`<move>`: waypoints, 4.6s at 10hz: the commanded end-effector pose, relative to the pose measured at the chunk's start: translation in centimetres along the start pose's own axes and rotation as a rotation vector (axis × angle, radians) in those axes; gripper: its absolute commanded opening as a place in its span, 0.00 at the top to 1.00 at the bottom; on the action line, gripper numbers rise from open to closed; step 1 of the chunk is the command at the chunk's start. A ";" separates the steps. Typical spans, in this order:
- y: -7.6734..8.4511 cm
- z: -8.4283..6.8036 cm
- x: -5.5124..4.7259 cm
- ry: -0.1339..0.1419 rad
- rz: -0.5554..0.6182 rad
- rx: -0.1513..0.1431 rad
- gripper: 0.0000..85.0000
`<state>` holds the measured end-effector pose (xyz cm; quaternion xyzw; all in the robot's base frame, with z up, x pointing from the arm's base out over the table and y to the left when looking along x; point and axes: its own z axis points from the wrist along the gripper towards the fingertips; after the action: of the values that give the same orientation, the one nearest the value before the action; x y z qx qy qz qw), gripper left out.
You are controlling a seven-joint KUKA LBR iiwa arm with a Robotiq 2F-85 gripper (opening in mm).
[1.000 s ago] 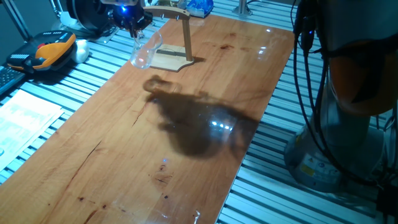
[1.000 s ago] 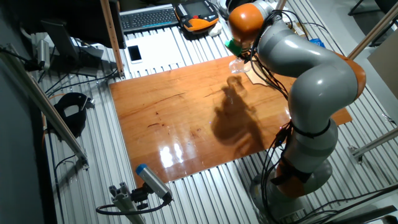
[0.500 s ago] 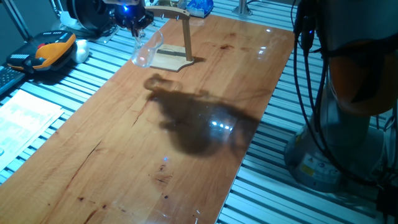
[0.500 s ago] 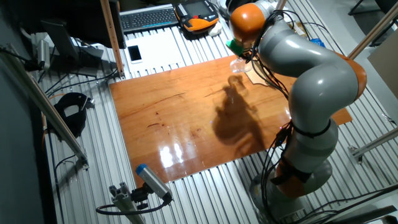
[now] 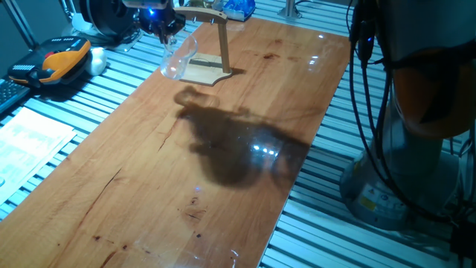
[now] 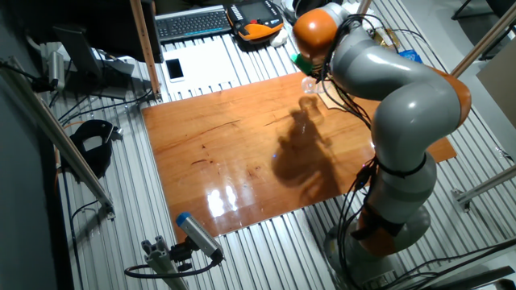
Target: Put the cup on the cup rack
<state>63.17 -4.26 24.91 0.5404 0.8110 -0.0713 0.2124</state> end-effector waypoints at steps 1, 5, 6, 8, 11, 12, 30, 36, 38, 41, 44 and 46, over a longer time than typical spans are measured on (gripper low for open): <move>0.0 0.0 0.0 -0.007 0.011 0.005 1.00; 0.4 -0.4 -0.1 0.041 0.030 0.036 1.00; 0.4 -0.4 -0.1 0.045 0.025 0.034 1.00; 0.4 -0.5 -0.1 0.052 0.019 0.043 1.00; 0.5 -0.1 0.0 0.092 0.032 0.063 1.00; 0.4 0.3 -0.1 0.076 0.028 0.064 1.00; 0.4 0.4 -0.1 0.064 0.110 0.076 1.00; 0.7 0.4 -0.1 0.055 0.141 0.104 1.00; 0.9 0.7 0.0 0.039 0.155 0.100 1.00; 1.1 0.6 -1.5 0.024 0.156 0.092 1.00; 1.3 0.7 -1.9 -0.004 0.142 0.091 1.00; 1.5 0.7 -2.6 -0.007 0.131 0.091 1.00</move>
<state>65.69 -6.23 25.60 0.6006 0.7698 -0.0953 0.1939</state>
